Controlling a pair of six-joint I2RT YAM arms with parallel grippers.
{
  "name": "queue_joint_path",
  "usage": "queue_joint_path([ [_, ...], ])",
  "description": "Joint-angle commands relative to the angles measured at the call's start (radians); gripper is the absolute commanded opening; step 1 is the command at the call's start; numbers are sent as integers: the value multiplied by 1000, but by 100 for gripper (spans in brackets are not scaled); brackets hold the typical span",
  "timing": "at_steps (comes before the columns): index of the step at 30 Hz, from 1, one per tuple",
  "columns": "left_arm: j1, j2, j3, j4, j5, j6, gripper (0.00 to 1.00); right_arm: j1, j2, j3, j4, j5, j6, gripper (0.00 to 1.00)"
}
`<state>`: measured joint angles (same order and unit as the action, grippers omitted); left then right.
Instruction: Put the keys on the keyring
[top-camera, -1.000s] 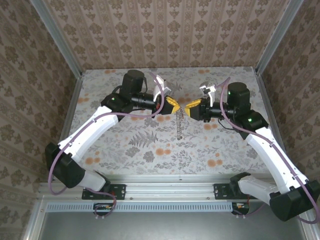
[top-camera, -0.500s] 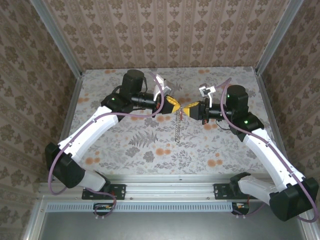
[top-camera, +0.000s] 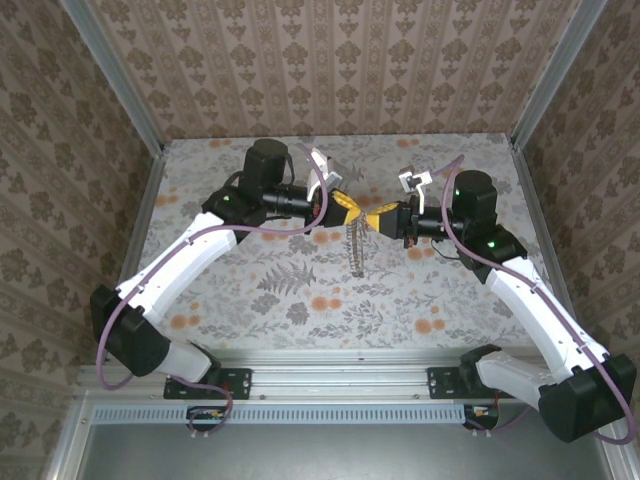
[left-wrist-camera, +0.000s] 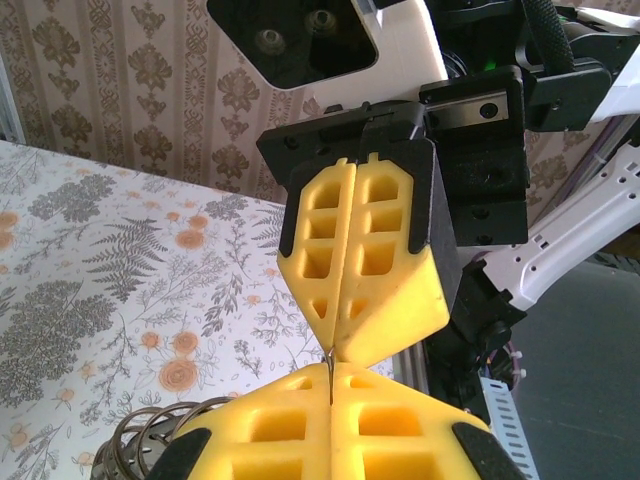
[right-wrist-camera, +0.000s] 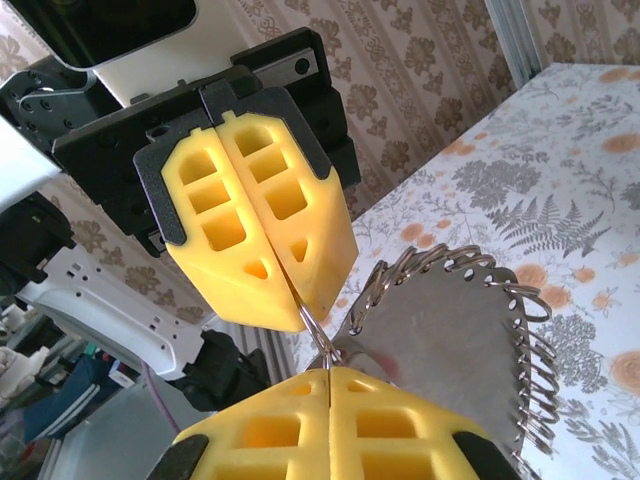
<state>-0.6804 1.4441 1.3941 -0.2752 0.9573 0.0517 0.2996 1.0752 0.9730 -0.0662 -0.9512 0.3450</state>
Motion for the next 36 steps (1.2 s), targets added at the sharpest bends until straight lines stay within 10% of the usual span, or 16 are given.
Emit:
queue_joint_path([
  [1,-4,-36,-7,49,9,-19,0,1,-1,1,14,-27,-4,0],
  [30,-10,-77,-103,260,-90,-121,0,86,14,-34,34,29,9,0],
  [36,-10,-92,-134,298,-118,-139,0,3,-92,-99,49,72,50,22],
])
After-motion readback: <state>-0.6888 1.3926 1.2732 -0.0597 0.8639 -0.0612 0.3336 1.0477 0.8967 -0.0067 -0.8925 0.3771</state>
